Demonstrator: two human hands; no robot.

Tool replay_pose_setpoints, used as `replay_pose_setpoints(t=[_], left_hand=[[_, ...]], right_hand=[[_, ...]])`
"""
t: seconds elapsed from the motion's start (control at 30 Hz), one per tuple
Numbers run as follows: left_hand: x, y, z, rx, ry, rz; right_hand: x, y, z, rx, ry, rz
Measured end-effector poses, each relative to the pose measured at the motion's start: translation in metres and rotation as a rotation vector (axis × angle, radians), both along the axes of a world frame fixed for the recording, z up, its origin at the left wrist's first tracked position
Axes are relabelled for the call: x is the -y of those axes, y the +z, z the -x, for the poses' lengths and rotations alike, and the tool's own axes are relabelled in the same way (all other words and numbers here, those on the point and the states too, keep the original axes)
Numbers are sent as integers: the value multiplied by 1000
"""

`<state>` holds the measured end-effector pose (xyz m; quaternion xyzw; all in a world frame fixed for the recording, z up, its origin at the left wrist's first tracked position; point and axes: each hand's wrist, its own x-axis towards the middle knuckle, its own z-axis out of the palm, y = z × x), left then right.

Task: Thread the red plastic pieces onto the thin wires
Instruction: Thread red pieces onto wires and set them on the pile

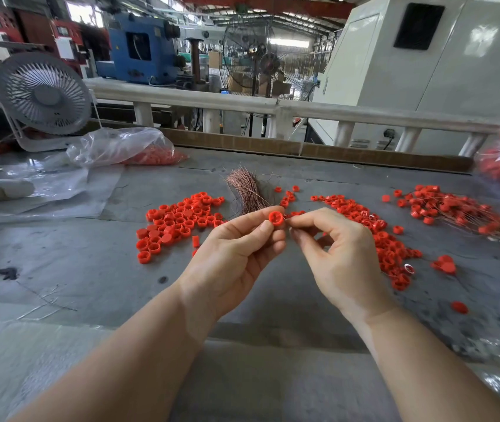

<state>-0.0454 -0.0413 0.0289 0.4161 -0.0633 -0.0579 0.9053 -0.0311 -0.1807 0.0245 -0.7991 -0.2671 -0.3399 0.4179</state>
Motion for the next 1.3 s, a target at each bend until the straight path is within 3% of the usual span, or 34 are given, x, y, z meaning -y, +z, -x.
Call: replay_pose_setpoints(t=[0.93, 1.3], left_hand=[[0, 1, 2, -57, 17, 20], [-1, 1, 4, -44, -97, 79]], right_hand=[[0, 3, 2, -73, 8, 31], [-2, 7, 2, -551, 231, -398]])
